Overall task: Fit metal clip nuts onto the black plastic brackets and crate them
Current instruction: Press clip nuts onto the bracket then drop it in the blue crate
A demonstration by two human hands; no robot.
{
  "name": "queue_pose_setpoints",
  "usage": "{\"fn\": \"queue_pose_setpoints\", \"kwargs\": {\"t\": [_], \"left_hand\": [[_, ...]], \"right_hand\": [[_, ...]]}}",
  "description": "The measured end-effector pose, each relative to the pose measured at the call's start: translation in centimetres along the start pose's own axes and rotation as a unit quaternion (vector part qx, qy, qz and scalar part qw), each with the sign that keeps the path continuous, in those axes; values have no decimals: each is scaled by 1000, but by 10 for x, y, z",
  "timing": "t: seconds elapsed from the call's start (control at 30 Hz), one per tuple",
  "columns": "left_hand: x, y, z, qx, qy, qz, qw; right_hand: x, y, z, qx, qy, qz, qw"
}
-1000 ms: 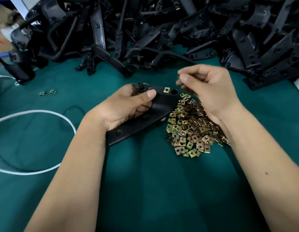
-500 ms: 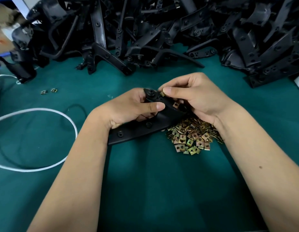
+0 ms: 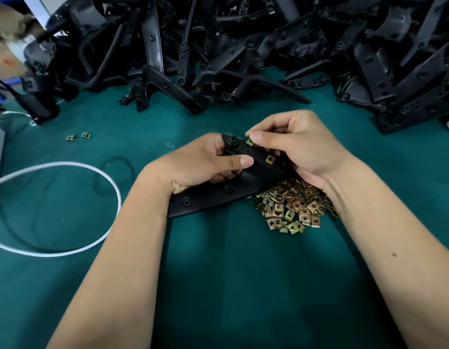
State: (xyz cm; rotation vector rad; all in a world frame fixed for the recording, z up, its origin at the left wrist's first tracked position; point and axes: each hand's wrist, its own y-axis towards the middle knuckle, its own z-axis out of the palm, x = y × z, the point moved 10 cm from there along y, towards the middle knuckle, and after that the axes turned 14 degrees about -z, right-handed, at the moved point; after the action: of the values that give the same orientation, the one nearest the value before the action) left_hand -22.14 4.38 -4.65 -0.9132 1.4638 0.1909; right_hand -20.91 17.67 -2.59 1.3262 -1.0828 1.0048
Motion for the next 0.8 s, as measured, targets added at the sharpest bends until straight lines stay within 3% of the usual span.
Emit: {"fn": "queue_pose_setpoints", "kwargs": {"t": [0.5,0.67,0.8], "left_hand": [[-2,2,-1,-43,55,9,998],[-5,5,-4,-51,-26,31,998],[-11,5,-12,-121,-54,59,989]], "right_hand": [[7,3,6,41,-43,-8,998],[7,1,6,29,-44,-11,999],[11,0,7,23,-110,-54,992]]}}
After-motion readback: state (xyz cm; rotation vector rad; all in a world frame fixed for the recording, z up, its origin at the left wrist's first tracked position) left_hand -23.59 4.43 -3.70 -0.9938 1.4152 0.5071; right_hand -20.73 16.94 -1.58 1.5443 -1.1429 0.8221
